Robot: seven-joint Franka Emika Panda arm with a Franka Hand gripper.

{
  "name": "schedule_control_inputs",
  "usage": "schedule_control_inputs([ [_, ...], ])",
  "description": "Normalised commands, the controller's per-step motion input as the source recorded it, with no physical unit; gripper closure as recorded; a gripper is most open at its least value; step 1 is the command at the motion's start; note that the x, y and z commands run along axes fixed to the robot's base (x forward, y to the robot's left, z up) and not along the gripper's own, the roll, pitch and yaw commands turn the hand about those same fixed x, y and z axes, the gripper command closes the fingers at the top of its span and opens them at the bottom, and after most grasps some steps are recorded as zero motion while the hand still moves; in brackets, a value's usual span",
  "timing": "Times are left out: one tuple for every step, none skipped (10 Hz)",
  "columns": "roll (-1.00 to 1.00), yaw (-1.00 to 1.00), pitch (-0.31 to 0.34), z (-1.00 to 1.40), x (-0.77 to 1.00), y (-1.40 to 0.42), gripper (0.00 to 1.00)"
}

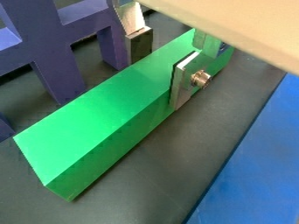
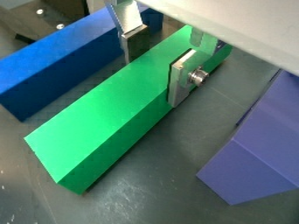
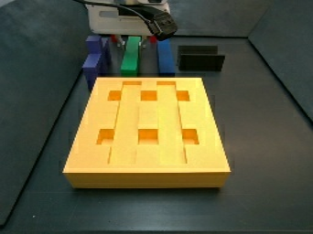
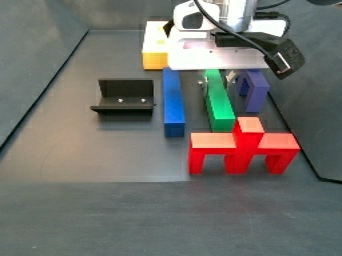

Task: Pick up the green object. Move up. Move to above the board. Insert the green object.
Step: Pick up the green object, then move up, then move to above the board.

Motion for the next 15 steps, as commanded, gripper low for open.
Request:
schedule_control_inputs([
  [0.00, 0.00, 0.000, 0.00, 0.00, 0.00, 1.00],
  [0.00, 0.00, 0.000, 0.00, 0.00, 0.00, 1.00],
  [0.00, 0.00, 0.000, 0.83, 0.00, 0.00, 1.00],
  [0.00, -0.02, 0.003, 0.81, 0.00, -0.04, 1.00],
  [0.02, -0.02, -0.001, 0.51, -0.04, -0.02, 1.00],
  [0.03, -0.02, -0.018, 0.30, -0.02, -0.01, 1.00],
  [0.00, 0.00, 0.000, 1.40, 0.00, 0.00, 1.00],
  [0.00, 0.00, 0.017, 1.40, -0.01, 0.00, 1.00],
  [0.02, 0.00, 0.039, 1.40, -0.04, 0.00, 1.00],
  [0.03, 0.00, 0.018, 1.40, 0.00, 0.00, 1.00],
  [0.02, 0.01, 0.059, 1.40, 0.02, 0.00, 1.00],
  [0.01, 0.00, 0.076, 1.40, 0.02, 0.00, 1.00],
  [0.01, 0.00, 0.070, 0.92, 0.02, 0.00, 1.00],
  [0.01, 0.00, 0.060, 0.46, 0.04, 0.00, 1.00],
  [0.01, 0.00, 0.061, 0.28, 0.04, 0.00, 1.00],
])
